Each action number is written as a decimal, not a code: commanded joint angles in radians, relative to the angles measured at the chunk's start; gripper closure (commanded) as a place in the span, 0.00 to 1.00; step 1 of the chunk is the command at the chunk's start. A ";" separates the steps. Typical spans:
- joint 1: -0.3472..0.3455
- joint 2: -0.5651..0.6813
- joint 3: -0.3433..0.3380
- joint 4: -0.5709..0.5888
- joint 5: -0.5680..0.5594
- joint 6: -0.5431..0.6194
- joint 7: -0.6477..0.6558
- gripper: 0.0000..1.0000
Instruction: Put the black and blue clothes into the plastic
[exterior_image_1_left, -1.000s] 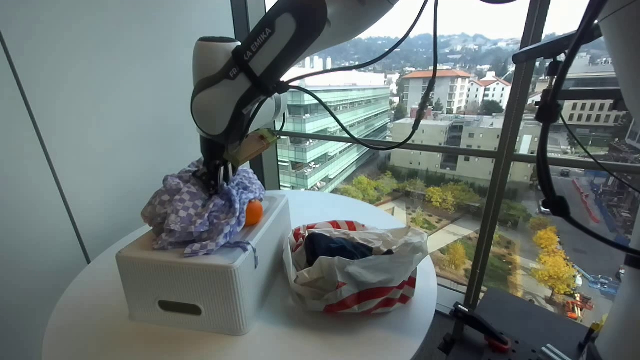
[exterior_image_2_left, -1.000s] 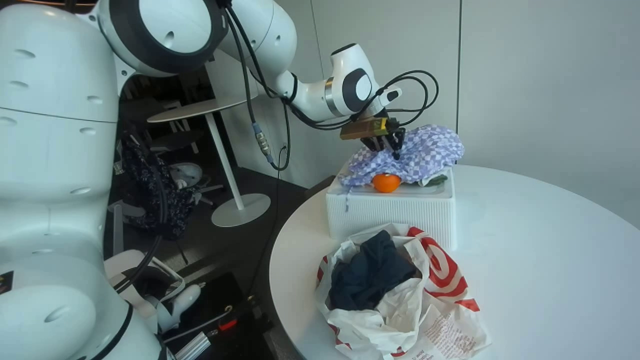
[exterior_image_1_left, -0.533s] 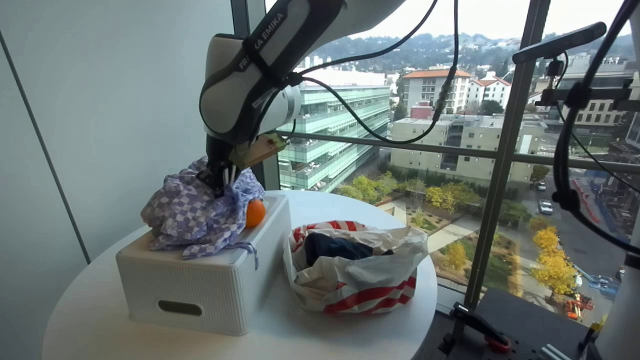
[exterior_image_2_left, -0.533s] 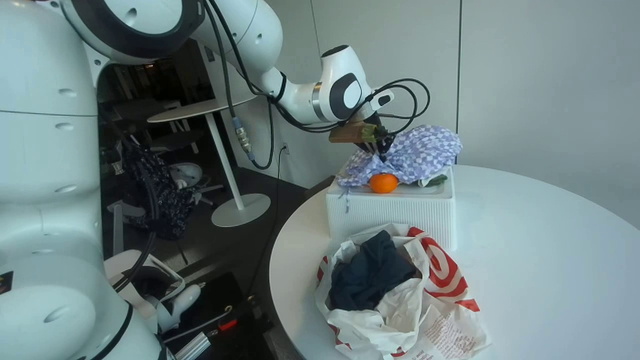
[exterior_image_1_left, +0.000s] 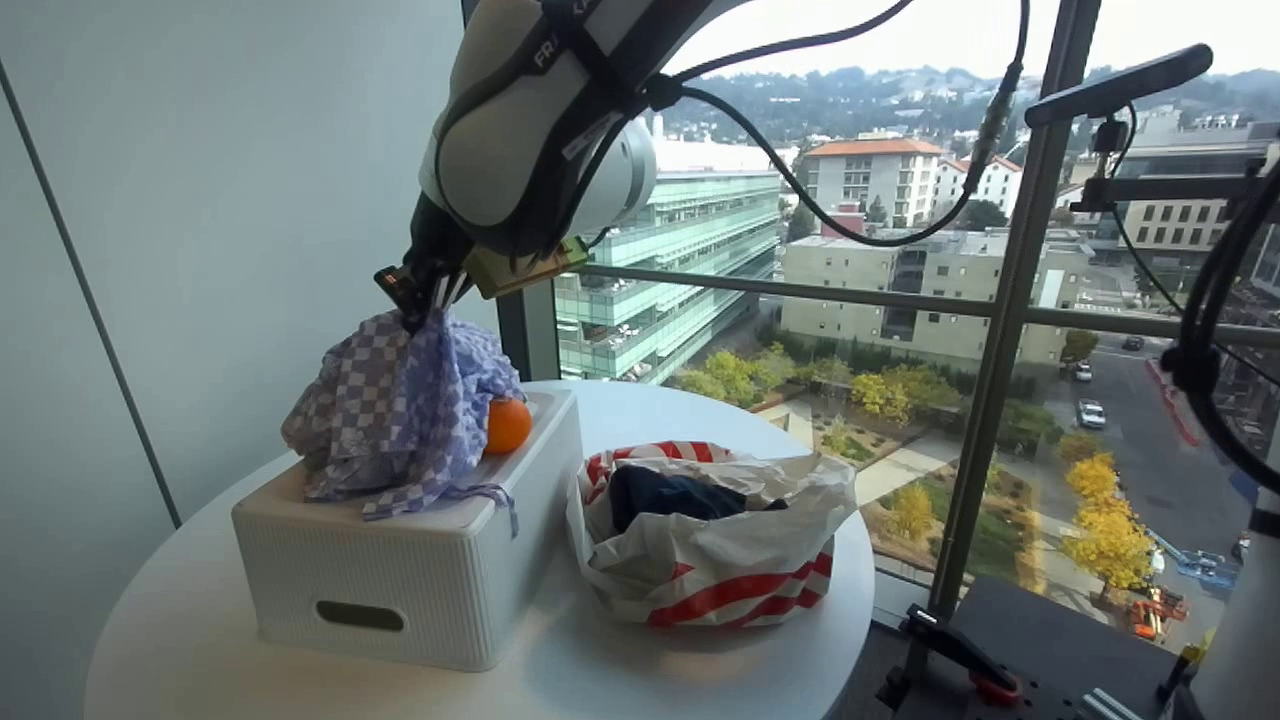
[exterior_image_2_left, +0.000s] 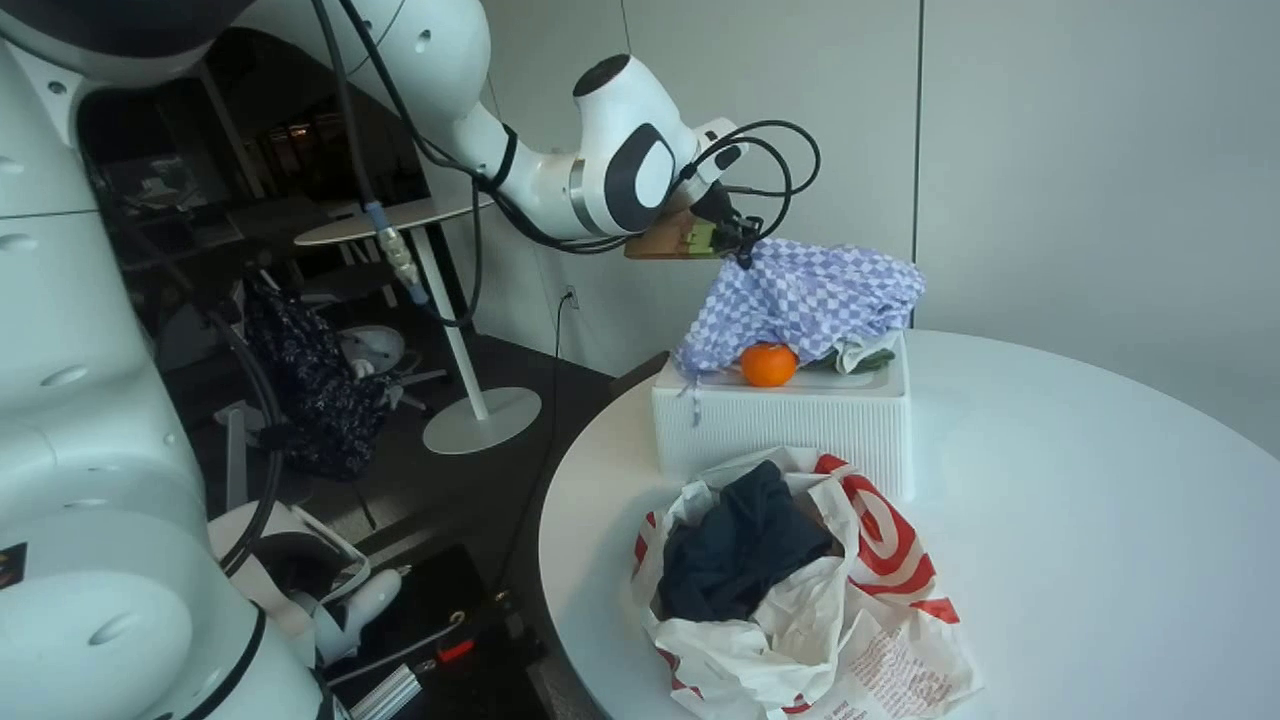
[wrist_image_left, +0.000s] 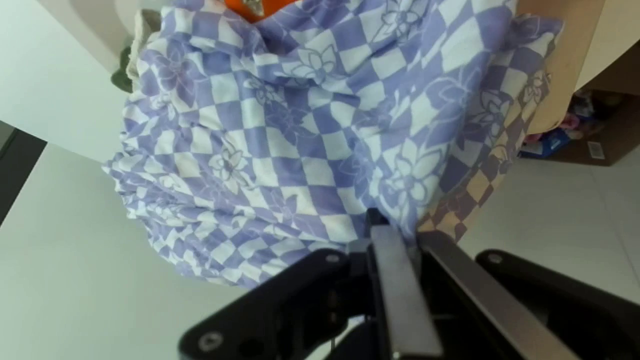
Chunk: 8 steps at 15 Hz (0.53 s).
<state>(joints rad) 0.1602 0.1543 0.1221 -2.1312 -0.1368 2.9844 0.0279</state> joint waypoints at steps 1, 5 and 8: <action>0.026 -0.143 -0.027 -0.077 -0.074 0.112 0.065 0.99; 0.000 -0.285 -0.033 -0.057 -0.265 0.148 0.210 0.99; -0.067 -0.404 0.008 -0.054 -0.360 0.141 0.305 0.99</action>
<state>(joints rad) 0.1511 -0.1296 0.0976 -2.1659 -0.4146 3.1093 0.2424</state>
